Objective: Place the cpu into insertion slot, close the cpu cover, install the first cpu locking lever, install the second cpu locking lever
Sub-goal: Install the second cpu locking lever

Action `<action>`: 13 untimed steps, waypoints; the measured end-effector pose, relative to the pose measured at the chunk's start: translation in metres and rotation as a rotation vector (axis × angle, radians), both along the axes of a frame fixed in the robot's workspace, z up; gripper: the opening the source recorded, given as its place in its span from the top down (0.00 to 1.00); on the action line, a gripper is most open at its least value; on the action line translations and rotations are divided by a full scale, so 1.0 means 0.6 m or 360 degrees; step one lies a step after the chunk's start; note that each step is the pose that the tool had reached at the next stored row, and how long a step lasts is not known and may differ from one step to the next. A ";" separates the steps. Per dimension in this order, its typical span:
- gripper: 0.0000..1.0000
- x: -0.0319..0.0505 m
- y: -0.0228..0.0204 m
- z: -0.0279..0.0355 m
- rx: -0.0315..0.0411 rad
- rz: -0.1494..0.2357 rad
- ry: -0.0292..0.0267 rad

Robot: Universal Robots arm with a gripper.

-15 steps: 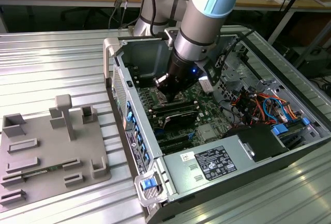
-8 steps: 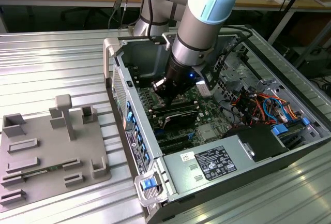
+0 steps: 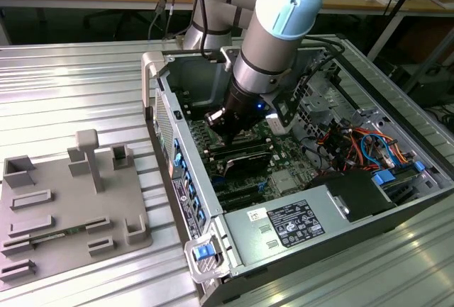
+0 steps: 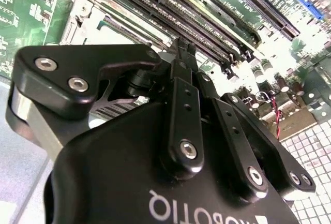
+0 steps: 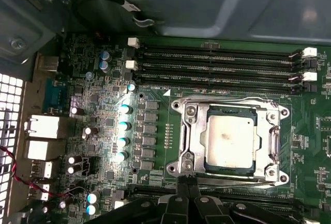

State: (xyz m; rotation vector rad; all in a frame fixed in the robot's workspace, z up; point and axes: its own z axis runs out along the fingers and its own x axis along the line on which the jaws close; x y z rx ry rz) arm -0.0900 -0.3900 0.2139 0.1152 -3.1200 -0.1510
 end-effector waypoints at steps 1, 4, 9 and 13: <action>0.89 0.000 -0.0001 -0.005 0.0000 0.0000 0.00001; 0.89 -0.002 -0.0001 -0.008 0.0004 0.0000 0.00002; 0.89 -0.003 0.0001 -0.009 0.0032 0.0000 -0.00002; 0.89 -0.005 -0.0001 -0.012 0.0034 0.0000 0.00001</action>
